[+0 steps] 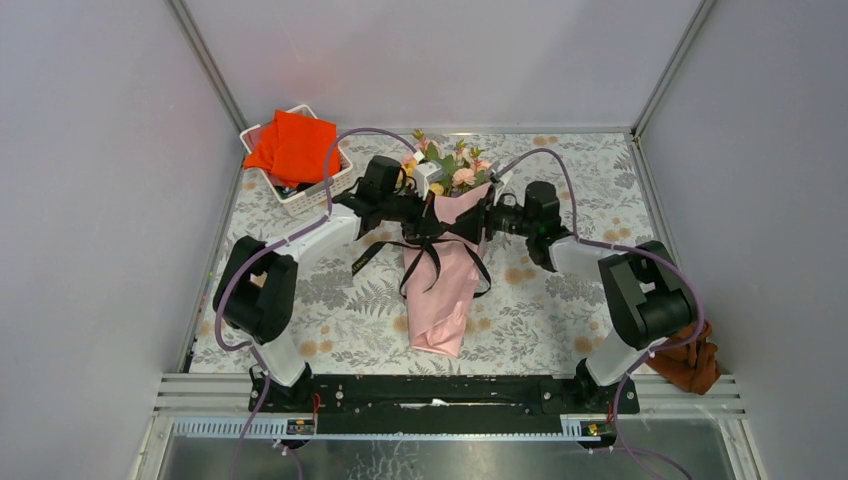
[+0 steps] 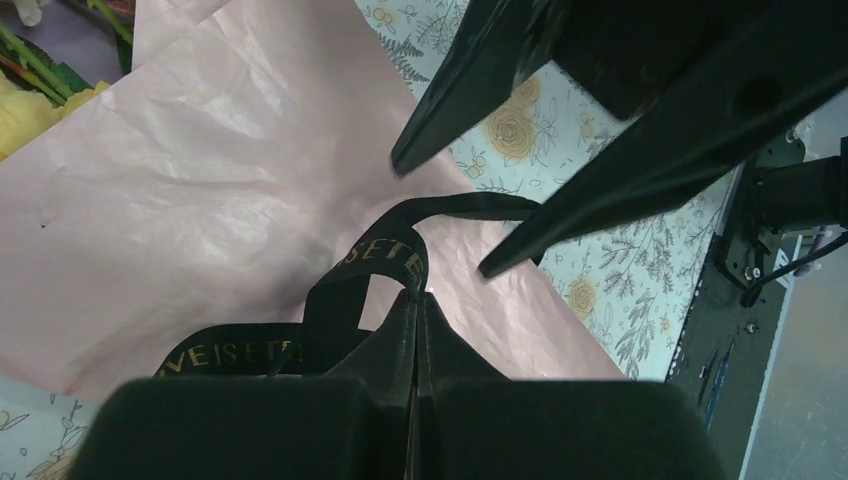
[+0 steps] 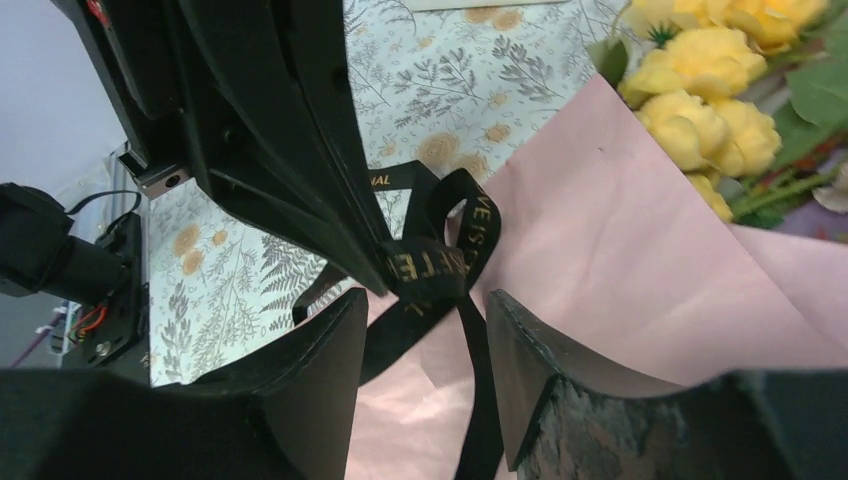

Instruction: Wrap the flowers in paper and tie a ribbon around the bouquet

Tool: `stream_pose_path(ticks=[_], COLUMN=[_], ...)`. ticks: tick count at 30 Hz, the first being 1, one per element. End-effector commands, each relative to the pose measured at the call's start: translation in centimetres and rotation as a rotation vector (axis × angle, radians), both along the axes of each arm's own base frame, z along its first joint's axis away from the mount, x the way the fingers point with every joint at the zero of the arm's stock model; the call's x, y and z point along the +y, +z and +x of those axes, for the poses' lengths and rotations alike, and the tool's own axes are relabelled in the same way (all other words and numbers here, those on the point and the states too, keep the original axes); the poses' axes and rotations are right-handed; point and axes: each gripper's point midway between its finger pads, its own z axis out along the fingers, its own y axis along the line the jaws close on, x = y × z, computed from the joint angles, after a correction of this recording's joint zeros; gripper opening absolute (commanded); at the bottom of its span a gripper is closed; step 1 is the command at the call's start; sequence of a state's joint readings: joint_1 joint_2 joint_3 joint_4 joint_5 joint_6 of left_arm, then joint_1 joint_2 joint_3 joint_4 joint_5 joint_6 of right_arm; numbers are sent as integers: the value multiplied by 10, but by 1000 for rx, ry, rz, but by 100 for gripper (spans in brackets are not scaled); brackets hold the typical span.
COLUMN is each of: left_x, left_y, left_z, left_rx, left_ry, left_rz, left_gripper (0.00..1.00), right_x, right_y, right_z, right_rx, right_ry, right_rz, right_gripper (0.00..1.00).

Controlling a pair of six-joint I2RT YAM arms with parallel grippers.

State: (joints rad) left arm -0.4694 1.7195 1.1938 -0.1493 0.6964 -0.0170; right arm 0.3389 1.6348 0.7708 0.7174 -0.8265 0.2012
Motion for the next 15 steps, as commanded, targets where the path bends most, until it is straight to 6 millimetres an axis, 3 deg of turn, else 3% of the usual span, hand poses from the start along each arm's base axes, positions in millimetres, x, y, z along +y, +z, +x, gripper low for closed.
stream_pose_path(ticks=[1, 8, 15], left_x=[-8, -10, -11], left_y=[20, 25, 26], left_z=[11, 12, 15], left_rx=[-50, -46, -35], left_ry=[-7, -4, -1], left_rz=[-61, -87, -101], left_gripper=[0, 0, 0], right_x=[26, 34, 37], right_y=[16, 5, -8], right_z=[13, 20, 17], right_rx=[-190, -164, -171], right_ry=[6, 8, 12], right_rz=[32, 69, 53], right_gripper=[53, 51, 64])
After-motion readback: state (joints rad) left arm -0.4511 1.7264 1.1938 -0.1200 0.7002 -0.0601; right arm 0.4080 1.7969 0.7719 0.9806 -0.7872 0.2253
